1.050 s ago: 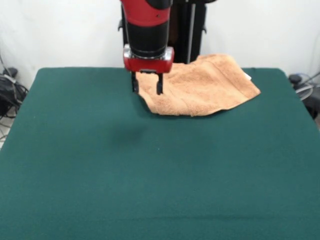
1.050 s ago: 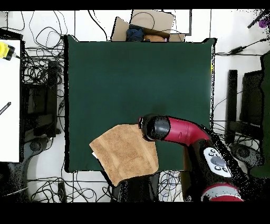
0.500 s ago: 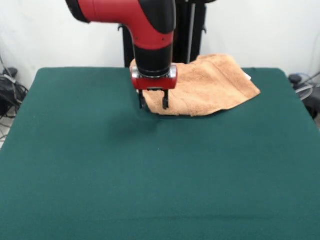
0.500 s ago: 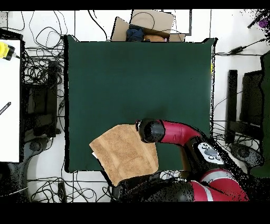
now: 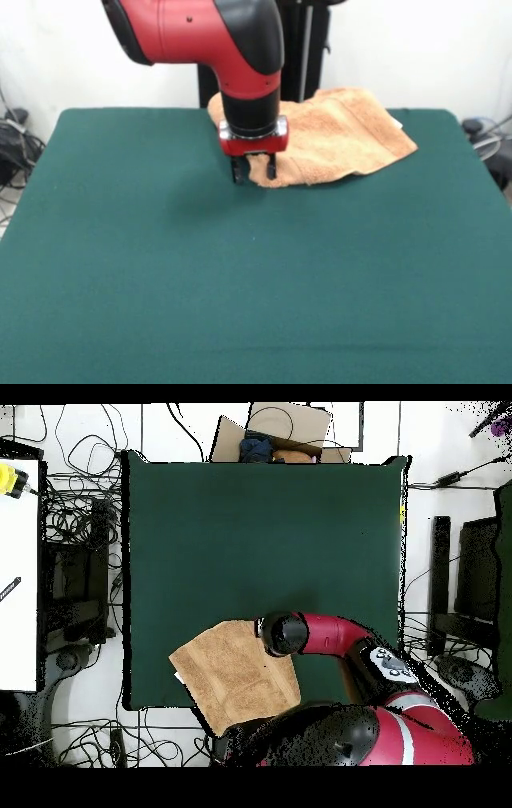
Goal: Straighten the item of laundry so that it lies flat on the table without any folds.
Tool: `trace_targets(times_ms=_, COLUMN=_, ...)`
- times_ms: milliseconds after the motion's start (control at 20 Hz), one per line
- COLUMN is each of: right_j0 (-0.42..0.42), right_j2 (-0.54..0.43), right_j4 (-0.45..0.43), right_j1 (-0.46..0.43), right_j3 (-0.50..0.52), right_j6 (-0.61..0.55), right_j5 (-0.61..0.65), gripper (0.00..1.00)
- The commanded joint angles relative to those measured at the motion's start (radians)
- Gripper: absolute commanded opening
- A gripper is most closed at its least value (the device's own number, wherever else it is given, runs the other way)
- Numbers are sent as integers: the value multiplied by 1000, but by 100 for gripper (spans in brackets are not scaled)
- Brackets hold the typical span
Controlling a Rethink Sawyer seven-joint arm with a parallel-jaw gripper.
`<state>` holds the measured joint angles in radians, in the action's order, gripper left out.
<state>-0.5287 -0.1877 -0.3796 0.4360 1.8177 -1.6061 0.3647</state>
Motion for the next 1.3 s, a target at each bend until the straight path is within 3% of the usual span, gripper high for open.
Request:
trace_targets(times_ms=50, right_j0=6, right_j2=-121, right_j4=-66, right_j1=-86, right_j3=-66, right_j6=93, right_j5=75, gripper=100)
trace_targets(times_ms=500, right_j0=2, right_j2=-120, right_j4=-74, right_j1=-105, right_j3=-81, right_j6=54, right_j5=56, gripper=100)
trace_targets(times_ms=550, right_j0=9, right_j2=-112, right_j4=-71, right_j1=-101, right_j3=-81, right_j6=37, right_j5=57, gripper=0)
trace_targets(times_ms=1300, right_j0=16, right_j2=-126, right_j4=-49, right_j1=-106, right_j3=-107, right_j6=46, right_j5=140, gripper=0)
